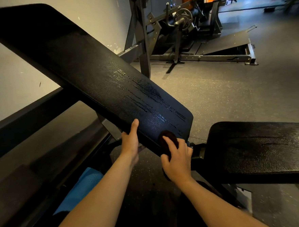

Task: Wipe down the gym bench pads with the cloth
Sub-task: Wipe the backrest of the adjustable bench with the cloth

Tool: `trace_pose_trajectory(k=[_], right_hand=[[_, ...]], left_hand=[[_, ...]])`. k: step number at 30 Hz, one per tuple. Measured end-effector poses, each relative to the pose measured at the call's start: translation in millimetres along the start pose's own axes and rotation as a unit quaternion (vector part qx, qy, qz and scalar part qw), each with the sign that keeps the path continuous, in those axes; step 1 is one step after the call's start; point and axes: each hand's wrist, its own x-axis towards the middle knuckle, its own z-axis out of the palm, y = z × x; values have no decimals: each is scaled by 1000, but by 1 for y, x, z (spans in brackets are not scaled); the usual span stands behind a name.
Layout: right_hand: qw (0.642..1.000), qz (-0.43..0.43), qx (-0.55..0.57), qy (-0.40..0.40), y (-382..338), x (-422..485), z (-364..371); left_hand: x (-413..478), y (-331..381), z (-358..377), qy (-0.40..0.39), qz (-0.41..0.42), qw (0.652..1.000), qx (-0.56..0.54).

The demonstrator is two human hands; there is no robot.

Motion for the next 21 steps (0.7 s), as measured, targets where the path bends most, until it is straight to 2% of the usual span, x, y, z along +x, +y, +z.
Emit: trace_pose_trajectory(k=[3, 7, 10, 14, 17, 21], right_hand=[[996, 40, 76, 14, -25, 11, -5], [992, -25, 122, 0, -94, 54, -1], [995, -63, 75, -11, -113, 64, 10], [997, -78, -15, 4, -68, 47, 9], [998, -33, -49, 15, -25, 23, 2], [995, 99, 4, 13, 6, 4, -4]], left_hand=[[0, 2, -3, -2, -3, 1000, -2], [3, 4, -13, -43, -3, 999, 24], [7, 3, -20, -44, 13, 999, 23], [9, 2, -15, -44, -2, 999, 31], [5, 4, -14, -34, -1, 999, 40], [0, 8, -13, -46, -10, 998, 40]])
